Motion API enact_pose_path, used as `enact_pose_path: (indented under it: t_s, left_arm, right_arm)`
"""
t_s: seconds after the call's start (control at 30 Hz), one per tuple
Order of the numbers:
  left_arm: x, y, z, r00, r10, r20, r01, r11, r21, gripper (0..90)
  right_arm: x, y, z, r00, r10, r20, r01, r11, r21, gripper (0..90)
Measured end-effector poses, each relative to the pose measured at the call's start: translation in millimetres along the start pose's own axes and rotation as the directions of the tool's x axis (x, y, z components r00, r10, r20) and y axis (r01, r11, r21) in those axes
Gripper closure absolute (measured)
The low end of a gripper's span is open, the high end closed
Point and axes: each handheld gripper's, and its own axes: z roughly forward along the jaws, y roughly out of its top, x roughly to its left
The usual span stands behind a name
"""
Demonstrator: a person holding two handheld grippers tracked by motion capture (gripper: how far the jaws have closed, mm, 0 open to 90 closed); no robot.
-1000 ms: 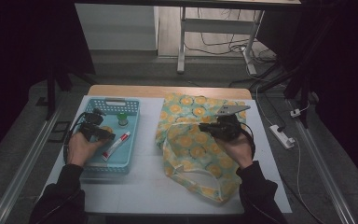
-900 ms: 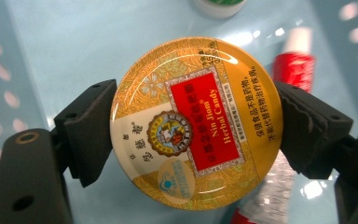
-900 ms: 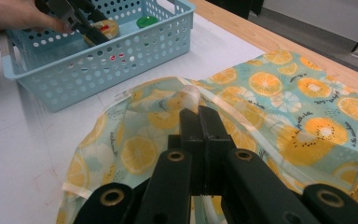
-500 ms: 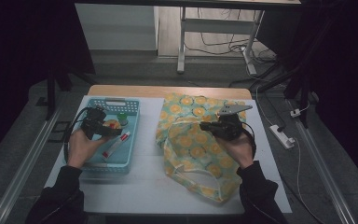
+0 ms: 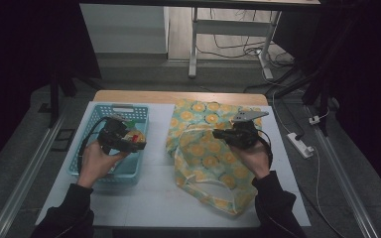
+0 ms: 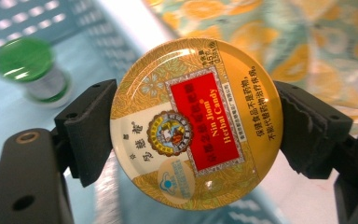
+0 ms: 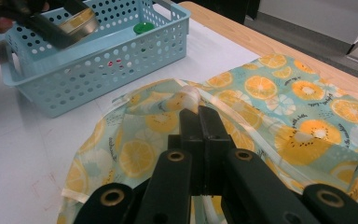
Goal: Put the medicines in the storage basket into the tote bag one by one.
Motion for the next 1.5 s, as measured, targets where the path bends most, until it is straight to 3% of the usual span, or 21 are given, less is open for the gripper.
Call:
enact_pose_path:
  t_s: [0.17, 0.33, 0.77, 0.97, 1.23, 1.5]
  left_arm:
    - [-24.6, 7.2, 7.0, 0.9974, 0.062, 0.037, -0.062, 0.998, 0.0, 20.0]
    - [-45.5, 15.5, 17.3, 0.9908, 0.111, 0.078, -0.111, 0.9938, -0.003, 20.0]
    - [-88.1, 40.0, 49.6, 0.964, 0.197, 0.178, -0.198, 0.9801, -0.012, 19.9]
    - [-101.8, 50.0, 67.5, 0.9521, 0.223, 0.209, -0.227, 0.974, -0.007, 20.0]
    - [-111.2, 64.6, 93.1, 0.9421, 0.243, 0.231, -0.247, 0.969, -0.014, 20.0]
    - [-116.3, 76.5, 116.6, 0.9403, 0.248, 0.233, -0.252, 0.9677, -0.015, 19.9]
  right_arm:
    - [0.0, 0.0, -0.4, 1.0, -0.001, 0.0, 0.001, 1.0, -0.001, 90.0]
    - [0.1, 0.2, -0.9, 1.0, -0.004, -0.002, 0.004, 1.0, -0.005, 90.0]
    - [-0.9, -0.3, -1.5, 1.0, -0.005, -0.003, 0.005, 1.0, -0.007, 90.0]
    - [-1.1, -0.6, -1.0, 1.0, -0.006, -0.003, 0.006, 1.0, -0.005, 90.0]
    - [-2.0, -0.8, -0.9, 1.0, -0.007, -0.003, 0.007, 1.0, -0.006, 90.0]
    - [-4.4, -1.1, -3.3, 1.0, -0.001, 0.002, 0.001, 1.0, -0.011, 90.0]
